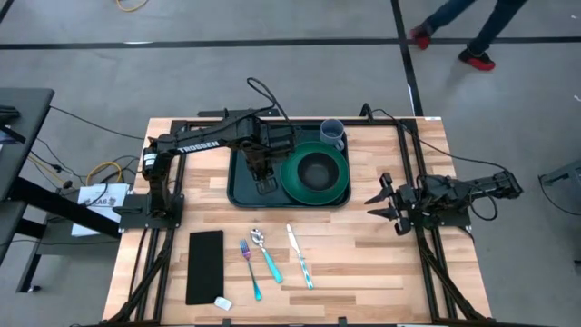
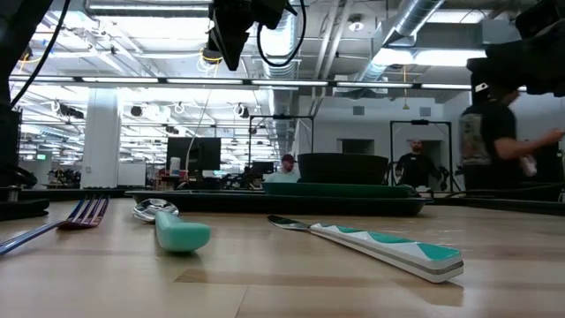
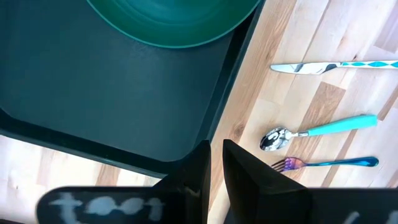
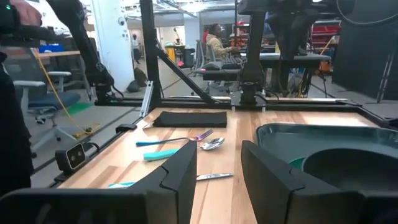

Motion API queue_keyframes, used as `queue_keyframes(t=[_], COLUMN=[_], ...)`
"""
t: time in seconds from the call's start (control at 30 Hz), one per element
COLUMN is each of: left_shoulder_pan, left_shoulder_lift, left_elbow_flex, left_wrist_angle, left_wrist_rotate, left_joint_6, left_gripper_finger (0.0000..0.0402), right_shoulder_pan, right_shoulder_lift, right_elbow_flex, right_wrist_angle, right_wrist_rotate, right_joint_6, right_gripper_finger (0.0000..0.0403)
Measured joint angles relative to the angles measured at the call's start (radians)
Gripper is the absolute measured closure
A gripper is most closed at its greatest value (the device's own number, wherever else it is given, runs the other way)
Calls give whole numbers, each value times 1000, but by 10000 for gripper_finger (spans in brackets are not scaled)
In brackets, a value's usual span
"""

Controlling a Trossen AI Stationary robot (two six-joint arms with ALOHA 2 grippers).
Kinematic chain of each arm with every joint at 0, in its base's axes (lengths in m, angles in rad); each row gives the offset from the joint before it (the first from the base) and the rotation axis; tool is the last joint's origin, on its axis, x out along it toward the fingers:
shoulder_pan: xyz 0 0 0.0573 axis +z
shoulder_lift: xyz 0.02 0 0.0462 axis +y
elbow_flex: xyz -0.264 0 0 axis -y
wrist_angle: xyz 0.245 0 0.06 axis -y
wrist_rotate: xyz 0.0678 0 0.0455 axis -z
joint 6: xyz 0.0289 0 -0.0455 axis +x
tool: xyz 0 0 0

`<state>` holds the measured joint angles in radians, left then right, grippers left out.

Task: Set up tray
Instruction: Put the black napkin on the black tray to the left of the green plate

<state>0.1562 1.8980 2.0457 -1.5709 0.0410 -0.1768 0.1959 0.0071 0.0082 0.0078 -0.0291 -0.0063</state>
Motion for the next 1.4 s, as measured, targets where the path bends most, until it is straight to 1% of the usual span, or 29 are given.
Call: queue_keyframes(t=[0.1,0.23,0.33,0.4,0.53,0.7,0.87,1.0,1.13,1.23,1.33,1.4], left_shoulder_pan=[-4,-45,-80,-93,-90,-64,-42,-47,-65,-96,-145,-186], left_shoulder_lift=[0,0,-10,-20,-98,-305,-535,-661,-728,-741,-744,-742], left_elbow_flex=[0,0,-10,-40,-170,-394,-593,-726,-846,-936,-1018,-1066], left_wrist_angle=[0,0,2,1,0,1,-3,-1,0,23,98,179], left_wrist_rotate=[0,4,7,5,-6,-13,-13,27,62,127,198,215], left_joint_6=[42,209,237,237,243,241,162,113,78,45,8,-12], left_gripper_finger=[372,372,372,372,372,372,372,372,372,372,372,372], right_shoulder_pan=[0,0,0,0,0,0,0,0,0,0,0,0], right_shoulder_lift=[0,0,0,0,0,-1,-1,-1,-1,-1,-1,-1], right_elbow_flex=[0,0,0,0,0,0,0,0,0,0,0,0], right_wrist_angle=[0,0,0,0,0,0,0,0,-1,0,0,0], right_wrist_rotate=[1,1,1,1,2,3,5,5,5,5,5,5], right_joint_6=[-1,-1,-1,-1,-1,-1,-1,-1,-1,-1,-1,-1], right_gripper_finger=[285,285,285,285,285,285,285,285,285,285,285,285])
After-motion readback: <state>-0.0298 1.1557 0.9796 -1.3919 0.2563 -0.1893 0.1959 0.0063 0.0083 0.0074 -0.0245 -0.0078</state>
